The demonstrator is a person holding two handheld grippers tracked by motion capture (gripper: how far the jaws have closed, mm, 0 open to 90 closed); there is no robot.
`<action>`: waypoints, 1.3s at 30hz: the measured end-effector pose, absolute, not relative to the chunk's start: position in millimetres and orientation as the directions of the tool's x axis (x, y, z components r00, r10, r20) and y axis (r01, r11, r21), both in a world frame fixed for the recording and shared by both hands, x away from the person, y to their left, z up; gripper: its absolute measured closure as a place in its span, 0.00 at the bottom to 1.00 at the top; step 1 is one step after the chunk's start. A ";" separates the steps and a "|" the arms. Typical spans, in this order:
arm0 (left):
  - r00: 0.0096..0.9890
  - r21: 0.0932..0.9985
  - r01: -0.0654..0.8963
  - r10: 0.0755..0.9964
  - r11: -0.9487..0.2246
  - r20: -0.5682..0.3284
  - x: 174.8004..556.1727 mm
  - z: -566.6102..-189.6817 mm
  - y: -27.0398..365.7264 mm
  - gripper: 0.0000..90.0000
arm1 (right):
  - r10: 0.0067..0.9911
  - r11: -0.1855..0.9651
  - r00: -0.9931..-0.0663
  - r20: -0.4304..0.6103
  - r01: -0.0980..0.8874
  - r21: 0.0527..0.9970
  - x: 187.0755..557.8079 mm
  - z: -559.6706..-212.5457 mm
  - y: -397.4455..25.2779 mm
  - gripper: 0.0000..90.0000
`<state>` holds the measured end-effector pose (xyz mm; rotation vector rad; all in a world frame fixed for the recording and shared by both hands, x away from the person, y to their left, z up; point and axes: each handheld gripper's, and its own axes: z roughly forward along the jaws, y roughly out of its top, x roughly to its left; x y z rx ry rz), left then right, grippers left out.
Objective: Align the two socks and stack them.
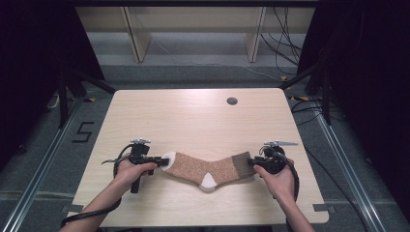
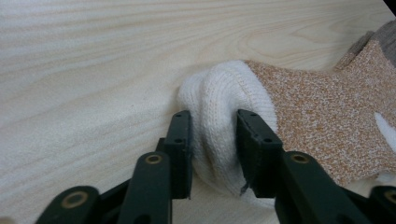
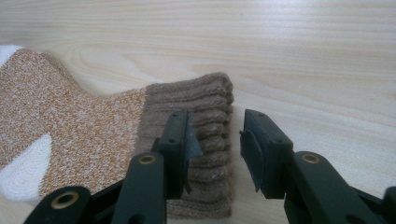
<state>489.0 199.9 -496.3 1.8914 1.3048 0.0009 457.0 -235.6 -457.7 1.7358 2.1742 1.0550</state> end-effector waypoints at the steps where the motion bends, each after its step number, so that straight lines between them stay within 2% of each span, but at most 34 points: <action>1: 0.465 0.618 0.776 0.779 -0.129 -0.421 488.8 -495.9 199.5 0.78 | 0.899 0.077 -0.320 0.300 0.789 0.610 457.4 -458.6 -235.9 0.68; 2: 0.466 0.617 0.776 0.778 -0.130 -0.422 488.7 -495.6 199.6 0.79 | 0.904 0.126 -0.349 0.247 0.769 0.627 459.9 -463.2 -238.4 0.67; 3: 0.469 0.619 0.774 0.777 -0.133 -0.420 488.3 -495.1 199.5 0.80 | 0.898 0.101 -0.329 0.291 0.800 0.592 459.7 -463.3 -237.5 0.67; 4: 0.470 0.622 0.772 0.777 -0.132 -0.419 488.0 -494.9 199.4 0.81 | 0.891 0.119 -0.356 0.283 0.783 0.610 461.5 -468.7 -239.2 0.66; 5: 0.468 0.623 0.771 0.778 -0.129 -0.419 487.6 -494.8 199.4 0.81 | 0.906 0.099 -0.314 0.285 0.810 0.578 460.5 -467.3 -237.3 0.66; 7: 0.470 0.626 0.769 0.777 -0.129 -0.418 487.0 -494.1 199.4 0.82 | 0.867 0.085 -0.343 0.361 0.816 0.571 462.2 -472.1 -238.6 0.65; 9: 0.470 0.629 0.768 0.774 -0.121 -0.424 486.5 -491.7 200.0 0.83 | 0.882 0.039 -0.280 0.378 0.845 0.533 460.1 -472.3 -233.3 0.65; 10: 0.470 0.634 0.765 0.772 -0.115 -0.427 486.1 -489.9 200.0 0.83 | 0.887 0.085 -0.319 0.334 0.823 0.562 462.0 -474.1 -235.0 0.65; 11: 0.477 0.637 0.762 0.768 -0.118 -0.428 485.8 -487.6 200.7 0.84 | 0.892 0.087 -0.299 0.338 0.849 0.521 461.7 -470.6 -235.0 0.65; 14: 0.488 0.654 0.748 0.757 -0.107 -0.434 483.8 -478.8 199.6 0.84 | 0.897 0.137 -0.342 0.281 0.819 0.558 465.0 -474.3 -237.4 0.65; 18: 0.494 0.666 0.740 0.750 -0.098 -0.440 482.6 -468.5 197.0 0.84 | 0.894 0.109 -0.317 0.318 0.840 0.532 462.7 -470.5 -233.2 0.65; 22: 0.510 0.681 0.726 0.742 -0.100 -0.435 481.2 -458.2 192.4 0.84 | 0.891 0.124 -0.341 0.300 0.817 0.564 464.4 -473.5 -234.1 0.65; 24: 0.520 0.687 0.719 0.736 -0.103 -0.433 480.1 -454.2 188.8 0.84 | 0.897 0.099 -0.311 0.315 0.834 0.542 463.6 -472.8 -232.5 0.65; 26: 0.531 0.694 0.712 0.731 -0.109 -0.429 478.7 -449.6 183.3 0.84 | 0.889 0.127 -0.350 0.294 0.807 0.576 464.7 -474.6 -233.4 0.66; 27: 0.531 0.695 0.711 0.730 -0.108 -0.431 478.1 -448.1 180.9 0.84 | 0.889 0.123 -0.343 0.303 0.817 0.564 463.5 -473.3 -232.5 0.66; 28: 0.539 0.698 0.707 0.726 -0.114 -0.427 477.6 -446.5 177.8 0.84 | 0.903 0.081 -0.284 0.322 0.849 0.522 460.3 -471.2 -228.0 0.66; 30: 0.552 0.701 0.702 0.719 -0.127 -0.423 476.1 -443.3 171.2 0.85 | 0.897 0.120 -0.336 0.287 0.809 0.575 463.1 -474.0 -229.8 0.66; 32: 0.566 0.704 0.697 0.706 -0.134 -0.426 474.9 -440.7 164.3 0.85 | 0.900 0.117 -0.322 0.293 0.827 0.550 462.2 -471.4 -228.7 0.66; 39: 0.602 0.716 0.677 0.689 -0.172 -0.404 471.9 -432.6 142.6 0.85 | 0.907 0.115 -0.313 0.283 0.829 0.547 462.8 -471.8 -226.4 0.66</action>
